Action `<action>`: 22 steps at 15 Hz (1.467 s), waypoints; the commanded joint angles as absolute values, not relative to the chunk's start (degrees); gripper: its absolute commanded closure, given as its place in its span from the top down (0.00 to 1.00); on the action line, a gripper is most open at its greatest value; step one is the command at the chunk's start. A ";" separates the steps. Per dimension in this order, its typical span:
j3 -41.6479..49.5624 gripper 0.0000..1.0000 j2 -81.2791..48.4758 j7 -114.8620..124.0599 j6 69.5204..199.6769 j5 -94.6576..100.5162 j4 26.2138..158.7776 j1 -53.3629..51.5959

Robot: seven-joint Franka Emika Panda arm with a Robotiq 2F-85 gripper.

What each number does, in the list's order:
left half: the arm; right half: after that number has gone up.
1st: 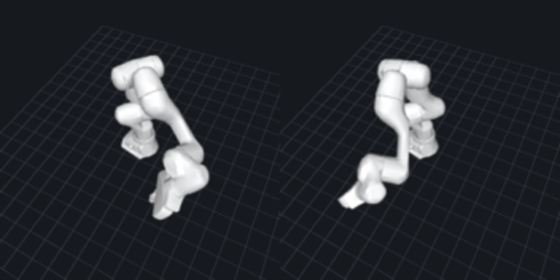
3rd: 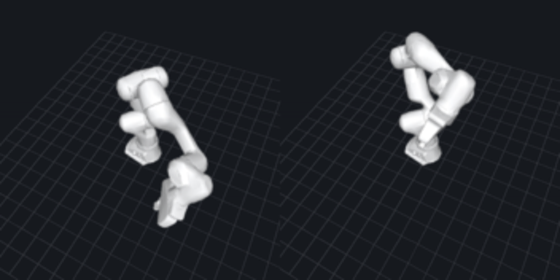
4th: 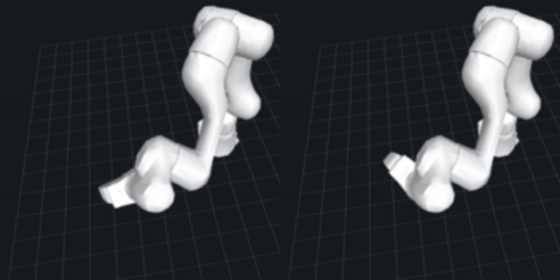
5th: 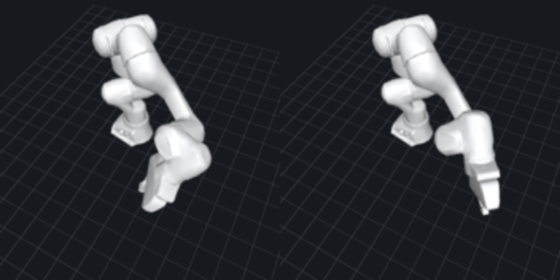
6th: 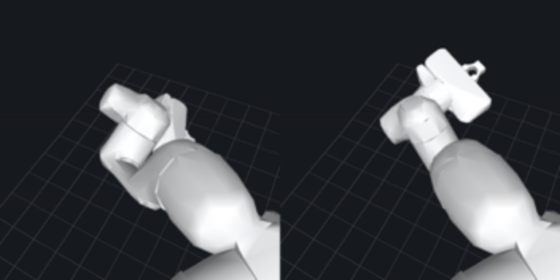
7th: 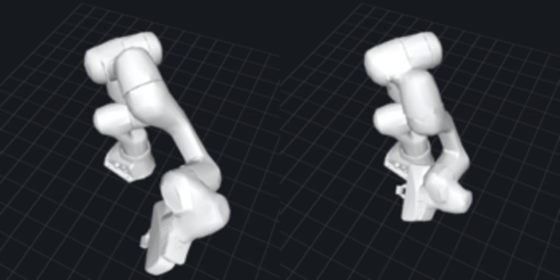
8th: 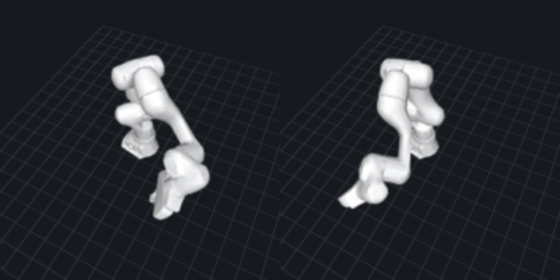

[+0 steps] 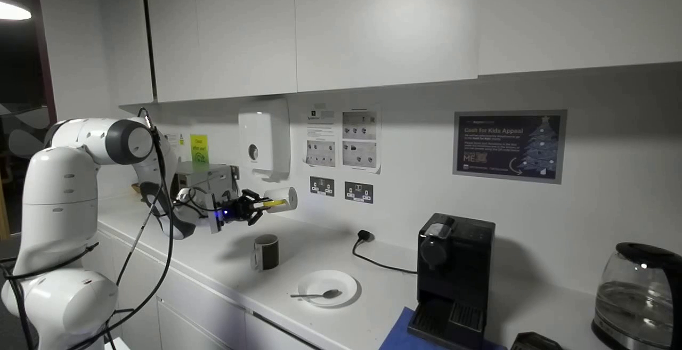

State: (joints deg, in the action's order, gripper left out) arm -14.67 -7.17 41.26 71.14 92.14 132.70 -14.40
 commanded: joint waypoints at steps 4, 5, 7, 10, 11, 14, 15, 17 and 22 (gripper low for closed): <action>-14.76 0.04 -6.33 42.35 68.35 92.09 132.71 -14.61; -14.72 0.04 -6.34 42.43 68.30 92.37 132.89 -14.59; -14.65 0.04 -6.48 42.60 68.14 92.70 133.11 -14.56; -14.57 0.04 -6.73 42.87 67.93 93.13 133.29 -14.53; -14.56 0.04 -6.76 42.91 67.91 93.16 133.28 -14.53; -14.55 0.04 -6.79 42.96 67.80 93.47 133.35 -14.55; -14.60 0.04 -6.80 42.97 67.82 93.33 133.25 -14.58; -14.70 0.04 -6.69 42.73 67.97 92.80 132.98 -14.63; -14.97 0.04 -5.94 41.43 68.90 89.74 130.97 -14.62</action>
